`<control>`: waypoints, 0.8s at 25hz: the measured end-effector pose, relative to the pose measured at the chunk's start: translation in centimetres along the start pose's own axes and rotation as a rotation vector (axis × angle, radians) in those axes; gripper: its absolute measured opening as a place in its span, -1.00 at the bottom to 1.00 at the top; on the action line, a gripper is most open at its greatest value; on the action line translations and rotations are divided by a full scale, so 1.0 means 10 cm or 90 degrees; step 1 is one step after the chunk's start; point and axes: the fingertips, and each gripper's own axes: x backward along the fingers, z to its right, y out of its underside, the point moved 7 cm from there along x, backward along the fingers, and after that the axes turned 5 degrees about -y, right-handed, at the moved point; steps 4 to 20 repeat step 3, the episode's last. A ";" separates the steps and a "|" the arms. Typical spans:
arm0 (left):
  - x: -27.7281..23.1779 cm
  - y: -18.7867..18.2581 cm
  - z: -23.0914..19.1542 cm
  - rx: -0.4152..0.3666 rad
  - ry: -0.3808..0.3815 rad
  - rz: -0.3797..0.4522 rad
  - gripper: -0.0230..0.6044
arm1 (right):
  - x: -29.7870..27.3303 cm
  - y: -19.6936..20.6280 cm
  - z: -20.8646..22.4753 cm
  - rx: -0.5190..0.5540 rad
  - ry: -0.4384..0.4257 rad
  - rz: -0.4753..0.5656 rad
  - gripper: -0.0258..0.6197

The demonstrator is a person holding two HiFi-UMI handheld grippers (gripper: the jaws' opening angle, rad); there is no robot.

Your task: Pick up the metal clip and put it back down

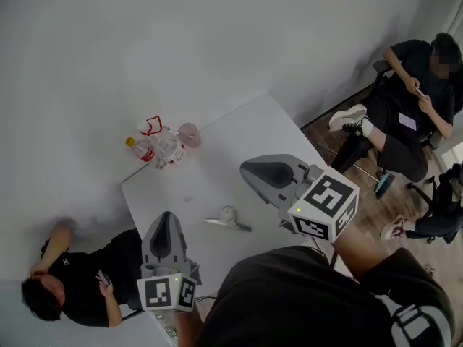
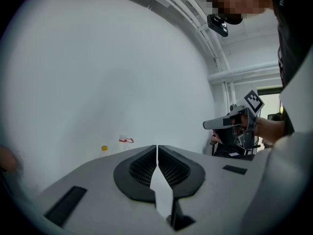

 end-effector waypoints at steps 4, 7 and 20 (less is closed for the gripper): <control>0.04 0.06 -0.03 0.001 0.000 0.003 -0.85 | -0.02 0.05 -0.05 0.001 0.001 0.000 -0.86; 0.04 0.06 -0.03 0.001 0.000 0.003 -0.85 | -0.02 0.05 -0.05 0.001 0.001 0.000 -0.86; 0.04 0.06 -0.03 0.001 0.000 0.003 -0.85 | -0.02 0.05 -0.05 0.001 0.001 0.000 -0.86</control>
